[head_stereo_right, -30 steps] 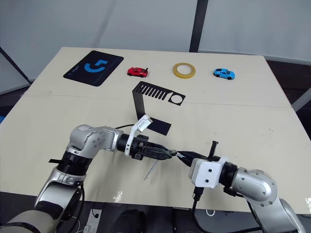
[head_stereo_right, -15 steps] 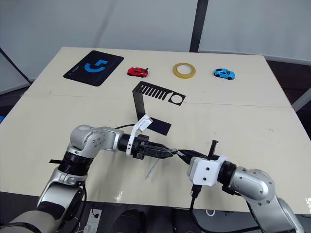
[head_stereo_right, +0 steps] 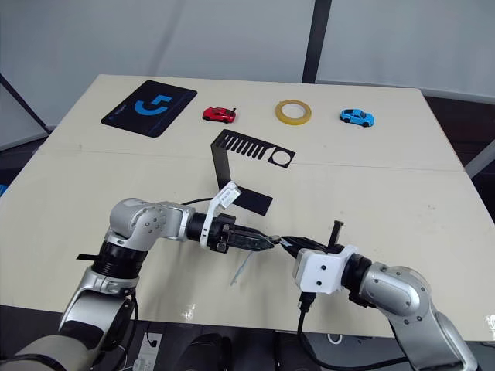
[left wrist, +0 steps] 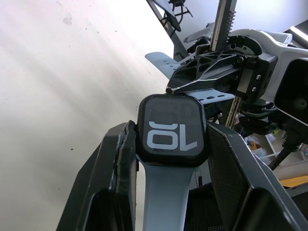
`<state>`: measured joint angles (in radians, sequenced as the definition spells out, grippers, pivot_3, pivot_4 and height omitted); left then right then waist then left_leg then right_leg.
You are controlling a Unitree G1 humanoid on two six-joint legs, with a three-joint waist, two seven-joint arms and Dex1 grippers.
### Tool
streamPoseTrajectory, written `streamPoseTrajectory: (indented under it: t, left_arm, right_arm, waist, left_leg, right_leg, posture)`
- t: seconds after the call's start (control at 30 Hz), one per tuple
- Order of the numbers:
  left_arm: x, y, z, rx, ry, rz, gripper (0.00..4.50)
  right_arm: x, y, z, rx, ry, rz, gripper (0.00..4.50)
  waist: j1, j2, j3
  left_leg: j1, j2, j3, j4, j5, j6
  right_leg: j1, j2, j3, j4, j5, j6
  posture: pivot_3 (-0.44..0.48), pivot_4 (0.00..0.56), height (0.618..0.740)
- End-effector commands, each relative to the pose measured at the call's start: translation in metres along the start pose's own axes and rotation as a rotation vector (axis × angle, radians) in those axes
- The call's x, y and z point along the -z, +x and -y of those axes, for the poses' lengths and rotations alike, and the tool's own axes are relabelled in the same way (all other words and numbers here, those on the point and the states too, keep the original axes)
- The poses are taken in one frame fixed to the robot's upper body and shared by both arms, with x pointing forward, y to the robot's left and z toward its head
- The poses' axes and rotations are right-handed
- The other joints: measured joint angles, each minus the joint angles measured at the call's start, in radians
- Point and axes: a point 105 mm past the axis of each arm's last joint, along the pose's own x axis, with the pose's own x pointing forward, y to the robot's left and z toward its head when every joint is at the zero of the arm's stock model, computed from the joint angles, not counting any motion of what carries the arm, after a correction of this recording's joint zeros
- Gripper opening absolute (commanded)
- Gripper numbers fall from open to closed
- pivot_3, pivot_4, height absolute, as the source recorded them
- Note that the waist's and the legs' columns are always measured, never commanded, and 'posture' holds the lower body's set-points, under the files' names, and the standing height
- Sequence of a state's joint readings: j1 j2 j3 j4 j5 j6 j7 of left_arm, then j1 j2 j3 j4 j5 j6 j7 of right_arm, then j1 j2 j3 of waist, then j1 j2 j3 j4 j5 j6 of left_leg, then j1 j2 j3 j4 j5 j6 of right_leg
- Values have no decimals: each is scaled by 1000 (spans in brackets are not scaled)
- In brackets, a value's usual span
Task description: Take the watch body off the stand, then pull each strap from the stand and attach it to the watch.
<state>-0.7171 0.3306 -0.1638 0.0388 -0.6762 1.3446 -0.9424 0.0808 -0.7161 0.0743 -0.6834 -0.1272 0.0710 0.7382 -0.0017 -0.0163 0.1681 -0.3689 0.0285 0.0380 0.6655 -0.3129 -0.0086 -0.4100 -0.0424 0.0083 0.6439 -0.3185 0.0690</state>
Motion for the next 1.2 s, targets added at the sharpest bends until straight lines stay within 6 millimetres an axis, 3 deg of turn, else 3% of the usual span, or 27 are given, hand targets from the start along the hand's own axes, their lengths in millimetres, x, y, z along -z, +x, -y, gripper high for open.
streamPoseTrajectory:
  t: [0.03,1.2]
  left_arm:
    - [-8,17,29,144,83,-13,1675]
    - [-1,20,24,103,80,-59,1675]
  right_arm:
    - [-14,7,-8,-33,-5,65,0]
    - [-17,20,3,-14,-40,60,0]
  waist:
    - [0,0,0]
    - [-1,0,0]
  left_leg:
    - [0,0,0,0,0,0]
    - [0,0,0,0,0,0]
  right_leg:
    - [0,0,0,0,0,0]
    - [0,0,0,0,0,0]
  posture:
    - [0,150,740]
    - [0,150,740]
